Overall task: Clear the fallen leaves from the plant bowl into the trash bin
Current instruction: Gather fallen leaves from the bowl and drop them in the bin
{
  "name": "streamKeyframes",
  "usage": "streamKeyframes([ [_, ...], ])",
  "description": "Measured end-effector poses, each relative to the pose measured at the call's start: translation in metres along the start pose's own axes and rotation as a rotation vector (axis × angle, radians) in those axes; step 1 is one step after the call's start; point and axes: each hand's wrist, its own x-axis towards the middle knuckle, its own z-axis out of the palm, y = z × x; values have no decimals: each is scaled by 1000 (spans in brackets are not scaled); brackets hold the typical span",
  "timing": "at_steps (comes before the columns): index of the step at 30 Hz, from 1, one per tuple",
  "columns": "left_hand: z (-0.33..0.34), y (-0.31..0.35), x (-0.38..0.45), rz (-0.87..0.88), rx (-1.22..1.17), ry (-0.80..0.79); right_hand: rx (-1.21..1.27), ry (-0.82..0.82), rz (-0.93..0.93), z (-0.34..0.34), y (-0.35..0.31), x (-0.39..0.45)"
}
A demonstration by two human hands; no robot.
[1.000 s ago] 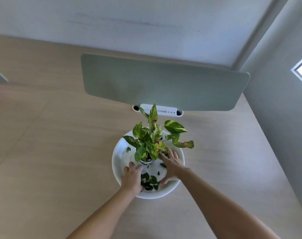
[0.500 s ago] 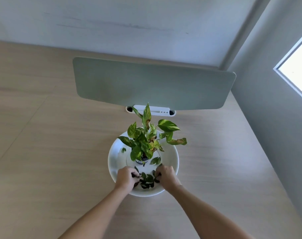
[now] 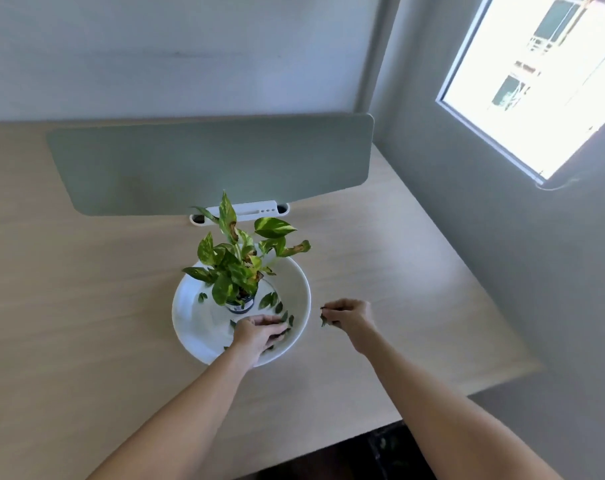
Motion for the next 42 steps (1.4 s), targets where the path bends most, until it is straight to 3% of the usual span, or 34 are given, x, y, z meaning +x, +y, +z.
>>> streamKeyframes([
  [7, 118, -43, -20, 20, 134, -173, 112, 108, 56, -126, 36, -32],
  [11, 206, -109, -42, -47, 314, -258, 135, 219, 121, -229, 83, -68],
  [18, 289, -212, -85, -126, 581, -395, 89, 406, 261, -330, 173, -109],
  [24, 295, -273, -71, -234, 776, -332, 62, 477, 432, -339, 241, -115],
  [30, 291, -326, -19, -365, 792, -254, 105, 503, 538, -325, 304, -83],
  [37, 292, -366, 21, -316, 945, -252, 193, 429, 575, -307, 358, -48],
  [42, 291, -365, 24, -296, 1020, -252, 233, 435, 595, -306, 356, -45],
])
